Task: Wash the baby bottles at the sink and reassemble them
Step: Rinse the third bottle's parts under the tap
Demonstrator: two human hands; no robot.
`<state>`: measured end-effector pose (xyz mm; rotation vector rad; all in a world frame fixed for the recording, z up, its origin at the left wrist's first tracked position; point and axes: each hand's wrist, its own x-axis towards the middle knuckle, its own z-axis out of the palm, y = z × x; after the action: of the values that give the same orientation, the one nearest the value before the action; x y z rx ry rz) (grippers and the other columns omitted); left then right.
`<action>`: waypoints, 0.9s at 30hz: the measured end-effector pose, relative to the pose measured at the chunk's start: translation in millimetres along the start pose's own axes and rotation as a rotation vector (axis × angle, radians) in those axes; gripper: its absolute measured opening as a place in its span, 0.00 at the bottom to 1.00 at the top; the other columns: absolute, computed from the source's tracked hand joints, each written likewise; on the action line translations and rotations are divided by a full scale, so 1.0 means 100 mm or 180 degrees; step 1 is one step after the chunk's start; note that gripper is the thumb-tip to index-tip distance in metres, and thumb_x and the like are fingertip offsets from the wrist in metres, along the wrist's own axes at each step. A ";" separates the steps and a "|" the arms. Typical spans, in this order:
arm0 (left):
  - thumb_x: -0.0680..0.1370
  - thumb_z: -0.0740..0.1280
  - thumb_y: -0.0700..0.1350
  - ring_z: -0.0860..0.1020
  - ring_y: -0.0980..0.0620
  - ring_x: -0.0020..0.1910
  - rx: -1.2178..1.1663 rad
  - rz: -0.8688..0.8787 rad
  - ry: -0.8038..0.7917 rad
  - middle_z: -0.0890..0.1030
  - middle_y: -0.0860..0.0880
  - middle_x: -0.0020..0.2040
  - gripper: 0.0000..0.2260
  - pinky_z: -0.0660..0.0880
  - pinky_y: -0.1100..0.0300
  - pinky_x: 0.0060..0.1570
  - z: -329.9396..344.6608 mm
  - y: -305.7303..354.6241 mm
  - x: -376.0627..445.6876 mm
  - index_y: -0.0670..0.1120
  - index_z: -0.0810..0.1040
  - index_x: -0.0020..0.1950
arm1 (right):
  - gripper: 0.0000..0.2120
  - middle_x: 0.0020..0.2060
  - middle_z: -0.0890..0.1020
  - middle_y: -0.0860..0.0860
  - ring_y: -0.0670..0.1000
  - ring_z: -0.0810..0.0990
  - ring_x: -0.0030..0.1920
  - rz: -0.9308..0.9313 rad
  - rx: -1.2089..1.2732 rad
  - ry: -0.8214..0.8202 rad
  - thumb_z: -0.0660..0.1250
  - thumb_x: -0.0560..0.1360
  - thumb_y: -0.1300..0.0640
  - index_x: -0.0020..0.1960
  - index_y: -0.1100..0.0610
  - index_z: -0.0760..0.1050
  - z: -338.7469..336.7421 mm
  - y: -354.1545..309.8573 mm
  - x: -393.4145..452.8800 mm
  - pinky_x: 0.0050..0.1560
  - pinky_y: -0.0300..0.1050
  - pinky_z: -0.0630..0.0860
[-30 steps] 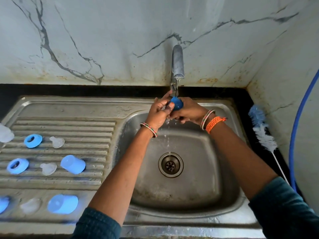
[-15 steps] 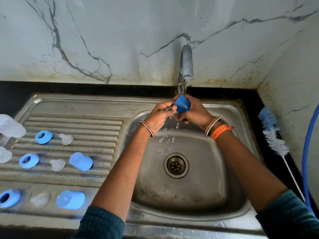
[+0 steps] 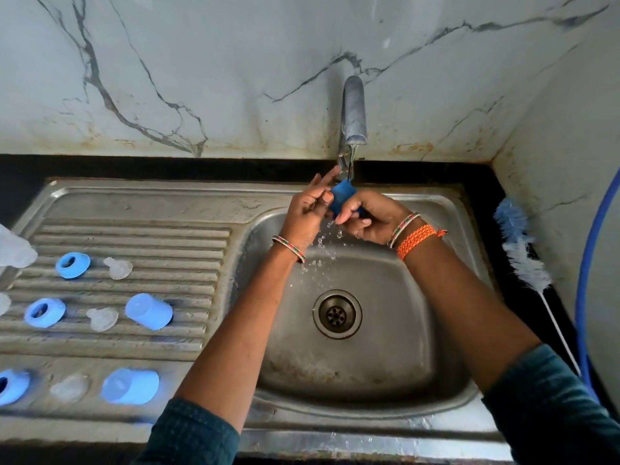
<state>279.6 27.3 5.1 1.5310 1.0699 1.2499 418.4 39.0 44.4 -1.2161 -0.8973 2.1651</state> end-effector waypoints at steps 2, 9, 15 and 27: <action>0.78 0.57 0.27 0.60 0.45 0.72 0.0448 0.0292 0.0117 0.68 0.33 0.68 0.14 0.71 0.68 0.60 0.03 0.03 0.00 0.27 0.72 0.62 | 0.14 0.26 0.73 0.51 0.42 0.61 0.16 -0.0024 0.0309 -0.0063 0.47 0.72 0.75 0.38 0.59 0.64 -0.03 0.02 -0.01 0.16 0.29 0.55; 0.71 0.62 0.31 0.79 0.42 0.58 0.2285 0.0809 -0.0169 0.77 0.42 0.64 0.14 0.77 0.48 0.53 0.06 0.00 0.07 0.37 0.82 0.52 | 0.15 0.36 0.71 0.56 0.51 0.71 0.34 -0.0651 0.0303 0.1196 0.50 0.73 0.76 0.44 0.60 0.70 0.14 0.21 0.11 0.33 0.41 0.70; 0.69 0.67 0.26 0.79 0.43 0.55 0.1511 0.0626 -0.0256 0.79 0.38 0.55 0.11 0.74 0.58 0.59 0.05 -0.03 0.19 0.33 0.79 0.50 | 0.20 0.52 0.80 0.60 0.59 0.79 0.51 -0.2448 -0.3520 0.2333 0.64 0.74 0.68 0.65 0.61 0.71 0.02 0.46 0.03 0.51 0.49 0.74; 0.80 0.51 0.61 0.79 0.46 0.46 -0.2949 -0.2185 0.0032 0.79 0.43 0.49 0.24 0.76 0.49 0.49 0.16 -0.18 0.04 0.45 0.75 0.56 | 0.11 0.59 0.76 0.61 0.63 0.72 0.59 -0.2681 -0.5204 0.1511 0.71 0.68 0.63 0.50 0.58 0.84 -0.21 0.15 -0.03 0.53 0.54 0.75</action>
<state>294.0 34.0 -13.0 0.3957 0.7350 1.0134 436.5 33.6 26.9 -1.3409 -2.4179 0.1456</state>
